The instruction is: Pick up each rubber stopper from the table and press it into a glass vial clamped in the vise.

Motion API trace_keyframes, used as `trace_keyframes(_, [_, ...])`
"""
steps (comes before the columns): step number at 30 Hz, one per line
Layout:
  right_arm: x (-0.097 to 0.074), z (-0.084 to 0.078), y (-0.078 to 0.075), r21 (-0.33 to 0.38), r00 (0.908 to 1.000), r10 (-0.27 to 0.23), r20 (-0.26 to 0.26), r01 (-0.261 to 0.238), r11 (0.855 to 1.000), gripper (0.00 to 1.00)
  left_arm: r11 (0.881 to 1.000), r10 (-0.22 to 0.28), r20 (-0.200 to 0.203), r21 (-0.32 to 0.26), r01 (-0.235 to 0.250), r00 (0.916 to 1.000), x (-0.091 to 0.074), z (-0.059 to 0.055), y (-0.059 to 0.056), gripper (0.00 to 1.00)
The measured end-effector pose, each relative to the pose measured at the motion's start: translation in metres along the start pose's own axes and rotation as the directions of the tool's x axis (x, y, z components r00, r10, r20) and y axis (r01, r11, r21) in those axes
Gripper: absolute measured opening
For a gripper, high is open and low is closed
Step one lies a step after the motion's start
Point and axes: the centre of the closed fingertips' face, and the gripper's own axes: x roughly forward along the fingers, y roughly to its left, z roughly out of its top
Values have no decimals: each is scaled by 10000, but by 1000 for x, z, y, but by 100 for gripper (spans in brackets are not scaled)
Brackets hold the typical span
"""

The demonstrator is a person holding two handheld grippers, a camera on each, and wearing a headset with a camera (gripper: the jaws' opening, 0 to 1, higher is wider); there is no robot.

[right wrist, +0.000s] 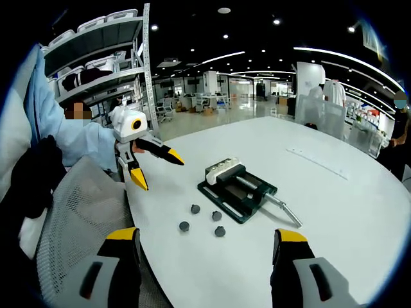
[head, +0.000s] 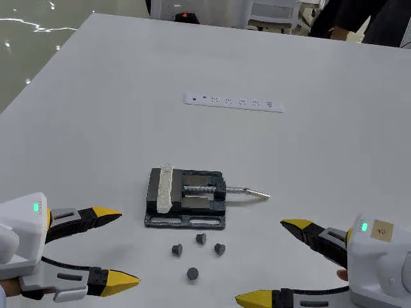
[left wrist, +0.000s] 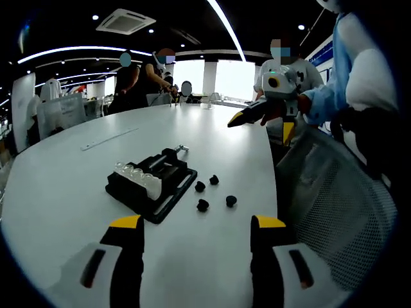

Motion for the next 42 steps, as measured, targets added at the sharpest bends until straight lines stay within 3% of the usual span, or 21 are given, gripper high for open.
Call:
trace_keyframes(6, [1,-1,-1,-73,10000,8,-97,-9,10000,85,9981,-463,-240,387,472,9986,15,-3,-2,59])
trace_keyframes(13, [2,-3,-2,-46,9998,-6,-192,5,10000,85,9898,-1057,-606,891,1109,9925,32,-10,-7,44])
trace_keyframes(20, [2,-3,-4,11,9997,-45,-260,45,10000,85,9710,-1484,-1203,1703,1677,9816,46,-13,-7,34])
trace_keyframes(36, [3,-6,-8,118,9992,-159,-372,163,9998,85,9354,-2074,-2005,2458,2541,9575,70,-14,-12,23])
trace_keyframes(42, [4,-7,-9,163,9991,-175,-374,181,9997,84,9231,-2117,-2203,2748,2688,9522,75,-15,-13,19])
